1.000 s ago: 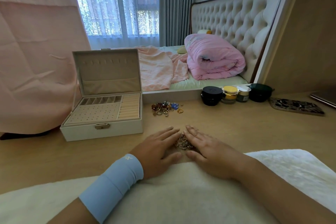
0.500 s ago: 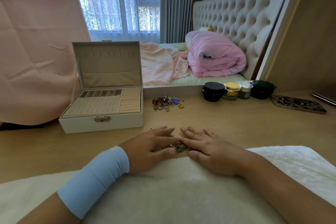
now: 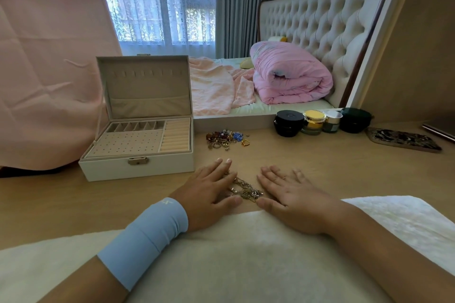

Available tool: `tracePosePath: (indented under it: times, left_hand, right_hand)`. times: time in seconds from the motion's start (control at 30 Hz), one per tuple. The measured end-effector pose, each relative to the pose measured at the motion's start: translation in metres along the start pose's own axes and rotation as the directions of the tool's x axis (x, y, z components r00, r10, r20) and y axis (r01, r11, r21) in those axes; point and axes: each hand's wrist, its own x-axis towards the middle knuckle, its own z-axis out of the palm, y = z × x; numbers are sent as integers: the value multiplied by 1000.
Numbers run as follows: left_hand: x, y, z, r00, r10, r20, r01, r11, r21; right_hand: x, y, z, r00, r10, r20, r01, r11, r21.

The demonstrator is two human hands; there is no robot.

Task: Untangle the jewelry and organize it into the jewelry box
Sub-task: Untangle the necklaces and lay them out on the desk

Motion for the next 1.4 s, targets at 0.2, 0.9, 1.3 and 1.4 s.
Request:
tracePosePath:
  times: [0.2, 0.9, 1.3, 1.4]
  left_hand:
    - [-5, 4, -1, 995, 47, 85, -53, 997, 60]
    - [0, 7, 0, 994, 81, -71, -89, 989, -122]
    - [-21, -21, -30, 922, -177, -344, 77, 955, -287]
    - [-25, -29, -31, 935, -230, -270, 197, 970, -142]
  right_hand:
    - [-11, -4, -2, 986, -169, 8, 167, 980, 108]
    - [3, 23, 2, 943, -28, -331, 126, 951, 281]
    - [19, -2, -16, 881, -46, -472, 204, 936, 288]
    - [45, -27, -28, 900, -109, -423, 232, 940, 251]
